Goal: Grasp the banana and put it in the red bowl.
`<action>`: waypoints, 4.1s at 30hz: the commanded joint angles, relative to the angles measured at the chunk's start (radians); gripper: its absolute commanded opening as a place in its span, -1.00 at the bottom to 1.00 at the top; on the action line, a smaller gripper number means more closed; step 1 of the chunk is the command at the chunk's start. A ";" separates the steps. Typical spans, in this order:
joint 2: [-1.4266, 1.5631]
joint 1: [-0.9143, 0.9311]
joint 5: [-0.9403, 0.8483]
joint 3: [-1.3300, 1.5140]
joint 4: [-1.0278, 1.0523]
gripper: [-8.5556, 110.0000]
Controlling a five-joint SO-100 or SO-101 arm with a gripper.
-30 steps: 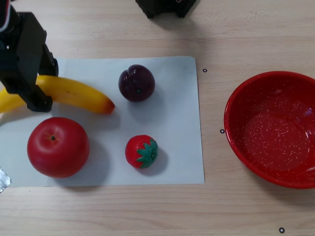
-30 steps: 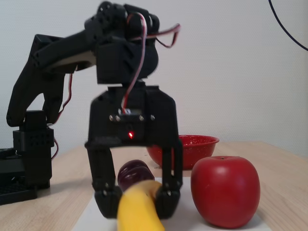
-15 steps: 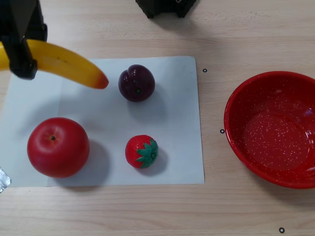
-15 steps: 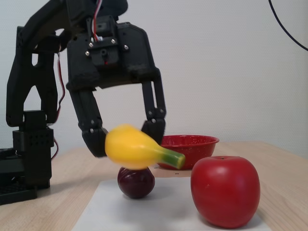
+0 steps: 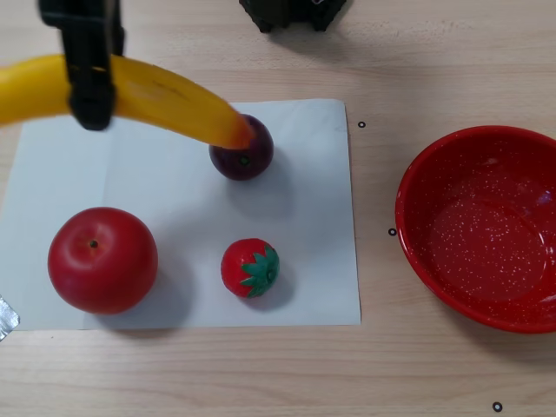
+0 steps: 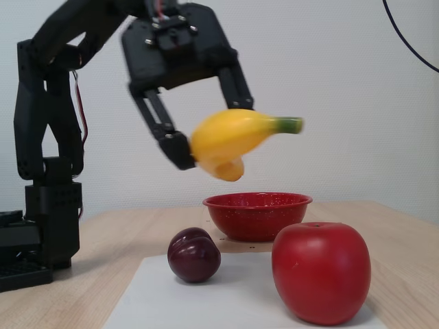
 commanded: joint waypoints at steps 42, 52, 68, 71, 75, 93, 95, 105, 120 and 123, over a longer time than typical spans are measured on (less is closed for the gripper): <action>0.190 0.979 -0.543 0.057 -0.472 -0.85; 0.150 0.985 -0.534 0.235 -0.798 -0.85; 0.120 0.994 -0.411 0.540 -1.284 -0.85; 0.118 0.999 -0.380 0.586 -1.330 -0.85; 0.107 1.008 -0.359 0.601 -1.342 -0.74; 0.072 0.999 -0.360 0.529 -1.180 -0.39; 0.074 0.997 -0.368 0.508 -1.157 -0.38; 0.098 0.951 -0.445 0.333 -0.973 -0.85; 0.238 0.818 -0.428 0.290 -0.692 -0.85; 0.278 0.775 -0.422 0.314 -0.661 -0.85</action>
